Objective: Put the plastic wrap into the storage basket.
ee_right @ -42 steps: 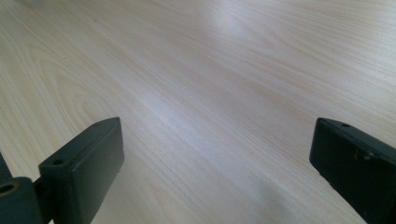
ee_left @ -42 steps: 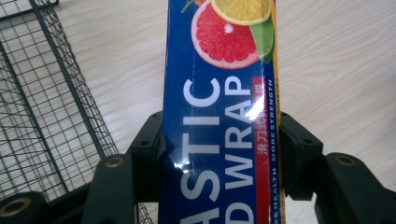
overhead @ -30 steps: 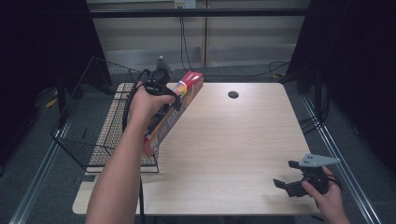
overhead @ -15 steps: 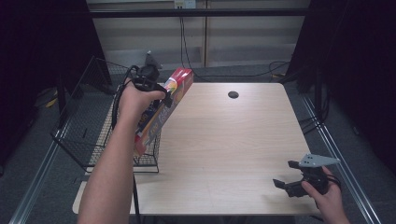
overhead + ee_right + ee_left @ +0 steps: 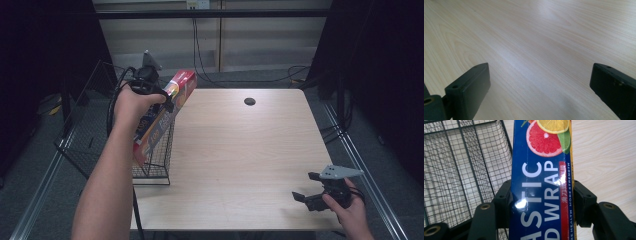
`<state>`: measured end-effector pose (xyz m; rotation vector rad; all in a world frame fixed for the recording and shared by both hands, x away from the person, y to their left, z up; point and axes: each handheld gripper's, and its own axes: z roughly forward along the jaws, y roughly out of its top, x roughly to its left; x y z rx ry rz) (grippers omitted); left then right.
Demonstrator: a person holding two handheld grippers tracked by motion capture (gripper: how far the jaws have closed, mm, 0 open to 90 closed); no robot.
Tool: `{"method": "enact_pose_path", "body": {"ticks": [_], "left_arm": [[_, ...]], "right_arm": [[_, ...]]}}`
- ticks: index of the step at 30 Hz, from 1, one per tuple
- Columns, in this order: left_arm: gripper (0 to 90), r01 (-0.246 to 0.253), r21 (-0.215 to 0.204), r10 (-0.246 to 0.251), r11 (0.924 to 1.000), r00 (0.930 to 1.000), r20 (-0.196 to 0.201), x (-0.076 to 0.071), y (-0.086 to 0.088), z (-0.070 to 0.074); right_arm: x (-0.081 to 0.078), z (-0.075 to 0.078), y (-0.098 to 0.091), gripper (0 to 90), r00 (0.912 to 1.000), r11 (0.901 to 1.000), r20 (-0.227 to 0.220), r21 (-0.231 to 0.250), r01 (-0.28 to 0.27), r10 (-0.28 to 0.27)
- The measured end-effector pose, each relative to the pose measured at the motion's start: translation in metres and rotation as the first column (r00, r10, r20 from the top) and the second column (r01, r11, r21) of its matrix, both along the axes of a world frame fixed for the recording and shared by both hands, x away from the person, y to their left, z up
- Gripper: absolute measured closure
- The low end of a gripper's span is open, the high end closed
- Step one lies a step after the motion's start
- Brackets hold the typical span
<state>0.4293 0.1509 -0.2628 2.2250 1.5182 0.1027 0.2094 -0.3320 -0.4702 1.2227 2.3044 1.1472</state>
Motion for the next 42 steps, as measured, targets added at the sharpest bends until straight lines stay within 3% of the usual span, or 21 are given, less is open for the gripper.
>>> {"method": "enact_pose_path", "body": {"ticks": [29, 42], "left_arm": [[44.3, -0.087, 0.000, 0.087, 0.9962, 0.9961, 0.014, -0.003, 0.038, 0.017], [44.4, -0.138, 0.011, 0.138, 0.9904, 0.9900, 0.030, -0.005, 0.051, 0.024]], "right_arm": [[0.000, 0.000, 0.000, 2.8, 1.0000, 1.0000, 0.005, -0.003, 0.001, -0.001], [0.000, 0.000, 0.001, 2.8, 1.0000, 1.0000, 0.008, -0.008, -0.005, 0.005]]}}
